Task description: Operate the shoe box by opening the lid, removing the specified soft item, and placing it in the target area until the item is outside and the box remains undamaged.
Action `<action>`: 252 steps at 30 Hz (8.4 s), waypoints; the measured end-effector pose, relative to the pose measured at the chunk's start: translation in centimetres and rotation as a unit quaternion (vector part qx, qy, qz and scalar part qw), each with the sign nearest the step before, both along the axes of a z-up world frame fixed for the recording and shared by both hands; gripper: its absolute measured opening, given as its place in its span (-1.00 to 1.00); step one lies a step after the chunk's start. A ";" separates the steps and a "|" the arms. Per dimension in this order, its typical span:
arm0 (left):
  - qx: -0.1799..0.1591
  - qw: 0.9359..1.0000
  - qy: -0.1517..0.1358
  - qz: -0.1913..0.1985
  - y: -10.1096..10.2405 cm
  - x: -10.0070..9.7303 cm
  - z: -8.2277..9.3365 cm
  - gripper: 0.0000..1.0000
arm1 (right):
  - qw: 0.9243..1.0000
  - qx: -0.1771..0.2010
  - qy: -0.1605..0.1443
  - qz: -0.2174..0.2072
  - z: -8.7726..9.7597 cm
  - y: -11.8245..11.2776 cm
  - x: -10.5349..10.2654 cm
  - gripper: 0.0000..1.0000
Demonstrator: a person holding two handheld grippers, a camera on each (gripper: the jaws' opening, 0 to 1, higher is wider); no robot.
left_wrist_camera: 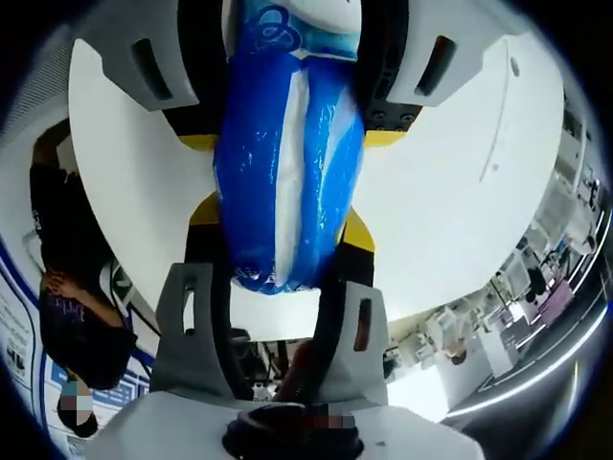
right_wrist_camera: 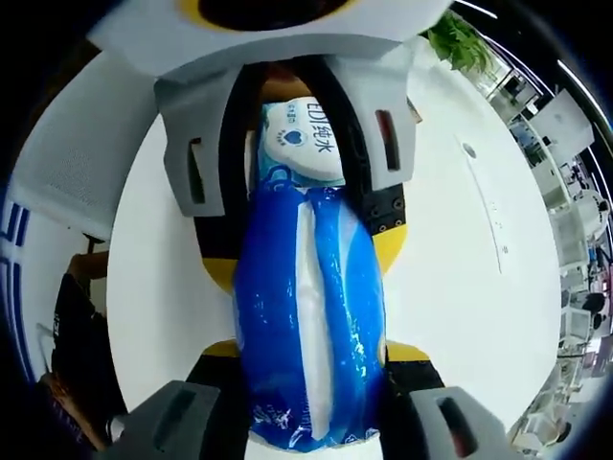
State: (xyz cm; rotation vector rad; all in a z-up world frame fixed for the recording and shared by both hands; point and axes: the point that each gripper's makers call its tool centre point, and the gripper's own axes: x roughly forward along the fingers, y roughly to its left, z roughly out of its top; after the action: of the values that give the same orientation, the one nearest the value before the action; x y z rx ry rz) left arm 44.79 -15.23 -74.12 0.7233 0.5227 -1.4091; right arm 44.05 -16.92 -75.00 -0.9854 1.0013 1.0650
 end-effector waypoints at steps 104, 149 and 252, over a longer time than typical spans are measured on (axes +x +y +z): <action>-0.053 0.994 0.004 0.091 14.3 1.0 8.4 0.15 | 0.959 0.187 -0.052 -0.208 6.9 8.7 0.2 0.29; -0.110 0.964 0.003 0.242 33.1 0.0 12.7 0.18 | 0.900 0.304 -0.086 -0.299 11.0 17.6 -3.5 0.27; -0.175 0.920 0.041 0.348 49.5 -7.0 12.6 0.29 | 0.998 0.052 -0.004 0.026 2.1 30.3 -4.0 0.43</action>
State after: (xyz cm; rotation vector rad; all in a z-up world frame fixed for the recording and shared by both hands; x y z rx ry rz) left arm 37.80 34.22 -61.55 0.1489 0.5058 -0.8244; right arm 40.05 13.36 -72.92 -0.9336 0.9092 1.1443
